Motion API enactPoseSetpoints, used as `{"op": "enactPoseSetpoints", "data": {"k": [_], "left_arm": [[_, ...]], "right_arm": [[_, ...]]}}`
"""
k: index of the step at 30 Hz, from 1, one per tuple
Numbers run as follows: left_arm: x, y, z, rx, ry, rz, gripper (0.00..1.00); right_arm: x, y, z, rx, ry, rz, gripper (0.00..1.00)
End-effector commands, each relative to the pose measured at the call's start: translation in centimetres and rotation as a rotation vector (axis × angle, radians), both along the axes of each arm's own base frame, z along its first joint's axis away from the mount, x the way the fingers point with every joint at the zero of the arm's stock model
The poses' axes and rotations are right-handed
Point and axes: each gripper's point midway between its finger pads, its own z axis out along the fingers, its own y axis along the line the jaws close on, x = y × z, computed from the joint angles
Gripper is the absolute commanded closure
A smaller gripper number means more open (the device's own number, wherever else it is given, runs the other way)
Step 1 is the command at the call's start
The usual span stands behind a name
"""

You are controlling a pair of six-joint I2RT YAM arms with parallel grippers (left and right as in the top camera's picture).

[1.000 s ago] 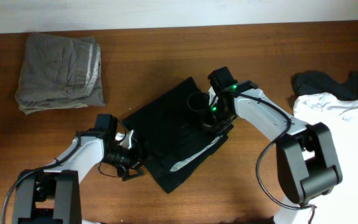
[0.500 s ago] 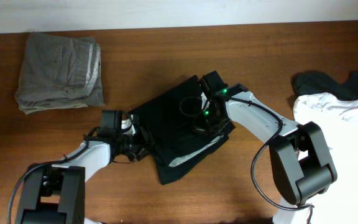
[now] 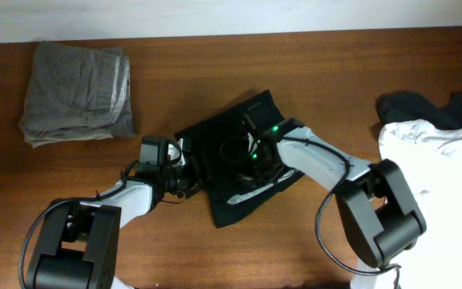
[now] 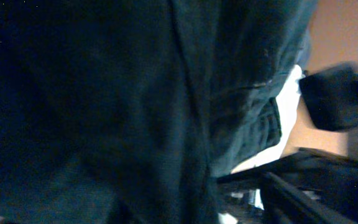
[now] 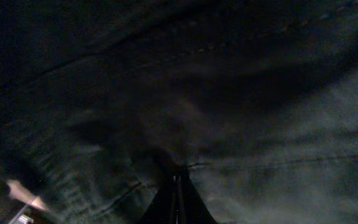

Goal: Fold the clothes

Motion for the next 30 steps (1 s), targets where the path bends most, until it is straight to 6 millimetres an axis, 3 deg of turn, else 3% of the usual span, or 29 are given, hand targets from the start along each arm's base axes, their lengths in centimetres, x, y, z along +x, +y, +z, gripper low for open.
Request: {"op": "enactPoseSetpoints", "data": {"k": [1,4,7,9,12,16,19,23,25,28,30], "left_arm": [[-0.7,-0.3,-0.2,-0.019,0.038,-0.018,0.13],[-1.6,0.8,-1.9,0.044,0.156,0.056,0.13],[0.0,0.6,-2.7,0.023,0.175,0.146,0.28],[0.9,-0.8,-3.6,-0.02,0.138,0.124,0.38],[1.8,-1.6,-3.4,-0.066,0.074,0.096,0.52],[2.8,-2.1,-2.1,-0.087,-0.052,0.042,0.97],[3.0,-2.9,-0.1,-0.143,-0.175,-0.057,1.0],[5.7,-1.6,6.2,-0.283,-0.386,-0.121,1.0],[9.6,0.5,12.0,-0.355,-0.513,-0.124,1.0],[14.3,2.9,20.2,-0.371,-0.702,-0.133,0.99],[16.8,4.9,24.9,-0.343,-0.814,-0.1,1.0]], "right_arm": [[-2.0,-0.1,-3.4,-0.022,0.145,-0.075,0.96],[-2.2,0.2,-3.8,-0.005,0.168,-0.072,0.96],[-2.2,0.2,-3.8,-0.003,0.167,-0.072,0.96],[-2.2,0.2,-3.8,-0.003,0.167,-0.071,0.96],[-2.3,0.2,-3.8,-0.005,0.17,-0.072,0.96],[-2.4,0.2,-3.5,0.002,0.169,-0.06,0.96],[-1.6,-0.7,-1.3,0.023,0.103,-0.024,0.96],[1.7,-4.5,8.0,0.113,-0.13,-0.035,0.96],[3.0,-7.0,12.1,0.144,-0.241,-0.107,0.96],[3.8,-9.6,15.4,0.133,-0.356,-0.173,0.96],[3.6,-10.3,15.8,0.104,-0.379,-0.185,0.96]]}}
